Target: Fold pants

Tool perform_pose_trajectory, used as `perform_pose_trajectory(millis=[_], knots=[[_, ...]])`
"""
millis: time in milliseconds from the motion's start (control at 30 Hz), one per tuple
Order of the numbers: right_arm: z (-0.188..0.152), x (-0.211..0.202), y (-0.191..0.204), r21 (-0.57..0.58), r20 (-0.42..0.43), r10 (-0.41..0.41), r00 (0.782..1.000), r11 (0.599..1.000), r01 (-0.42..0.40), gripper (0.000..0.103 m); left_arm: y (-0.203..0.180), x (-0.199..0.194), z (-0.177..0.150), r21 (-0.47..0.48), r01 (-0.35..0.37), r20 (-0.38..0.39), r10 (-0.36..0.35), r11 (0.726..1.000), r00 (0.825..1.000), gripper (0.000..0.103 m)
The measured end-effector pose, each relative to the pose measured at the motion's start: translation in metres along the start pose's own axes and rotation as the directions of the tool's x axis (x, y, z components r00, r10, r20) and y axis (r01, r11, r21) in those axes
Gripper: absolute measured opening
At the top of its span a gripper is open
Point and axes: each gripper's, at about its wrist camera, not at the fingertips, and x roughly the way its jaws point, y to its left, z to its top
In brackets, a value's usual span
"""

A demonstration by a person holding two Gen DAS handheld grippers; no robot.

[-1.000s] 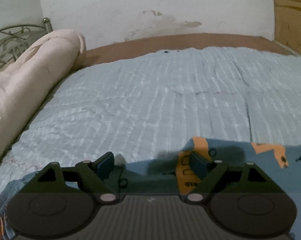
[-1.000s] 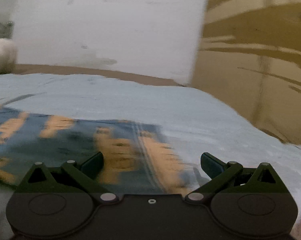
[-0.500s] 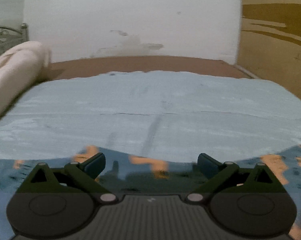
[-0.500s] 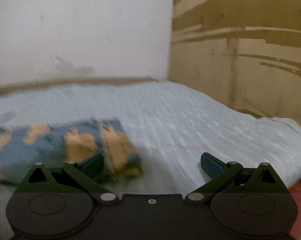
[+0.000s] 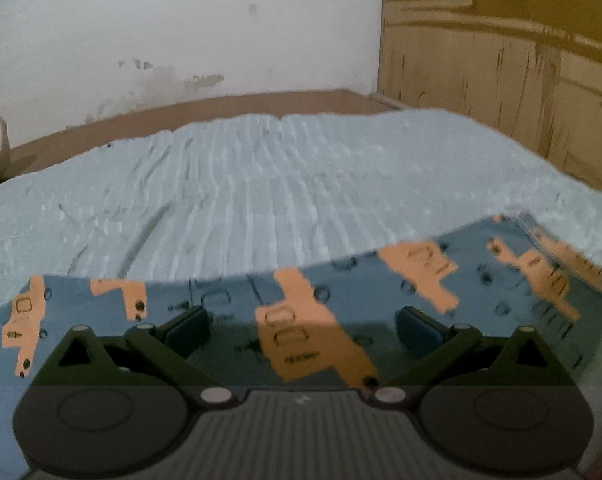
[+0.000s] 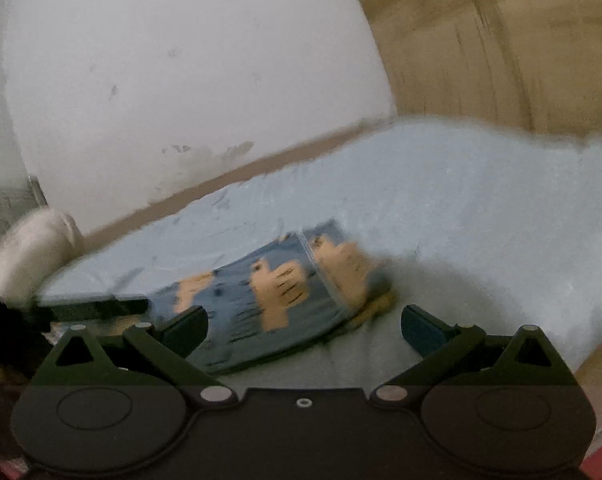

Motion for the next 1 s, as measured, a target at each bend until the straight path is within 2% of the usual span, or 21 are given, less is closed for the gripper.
perform_pose_trajectory(millis=[67,133,233,333,500,667,767,867,933,1000], knots=[[0.004,0.005,-0.007,0.114,-0.033,0.027,0.999,0.993,-0.023,0.102,-0.001,0.002,-0.002,-0.004,0.001,-0.006,-0.001,1.000,1.000,0.102],[0.008,0.008,-0.011,0.181,-0.036,0.034,0.999,0.983,-0.027,0.101,0.001,0.000,0.000,-0.006,0.002,-0.014,-0.002,1.000,1.000,0.102],[0.012,0.014,-0.015,0.253,-0.028,0.024,0.999,0.967,-0.016,0.091,0.004,-0.004,0.003,-0.015,0.009,-0.022,-0.010,1.000,1.000,0.102],[0.013,0.018,-0.018,0.307,-0.014,-0.023,1.000,0.951,0.026,0.077,0.009,-0.007,0.008,-0.048,0.038,-0.032,-0.040,0.998,0.999,0.102],[0.010,0.019,-0.021,0.355,0.001,-0.092,0.996,0.931,0.085,0.035,0.022,-0.007,0.017,-0.149,0.148,-0.058,-0.158,0.978,0.986,0.102],[0.012,0.025,-0.023,0.388,0.020,-0.110,0.994,0.917,0.093,0.015,0.032,-0.011,0.026,-0.252,0.237,-0.050,-0.257,0.938,0.965,0.102],[0.019,0.029,-0.006,0.294,0.054,-0.111,0.992,0.952,0.091,0.013,0.041,-0.018,0.032,-0.311,0.305,-0.021,-0.327,0.900,0.945,0.102],[0.024,0.026,0.031,0.088,0.108,-0.100,0.989,0.992,0.091,0.013,0.054,-0.024,0.035,-0.381,0.372,0.017,-0.396,0.846,0.918,0.102],[0.023,0.025,0.062,-0.081,0.143,-0.065,0.988,0.994,0.077,0.013,0.063,-0.026,0.036,-0.423,0.407,0.043,-0.430,0.810,0.902,0.102],[0.019,0.025,0.089,-0.212,0.146,-0.015,0.989,0.976,0.047,0.013,0.074,-0.030,0.035,-0.454,0.420,0.063,-0.442,0.786,0.895,0.102]])
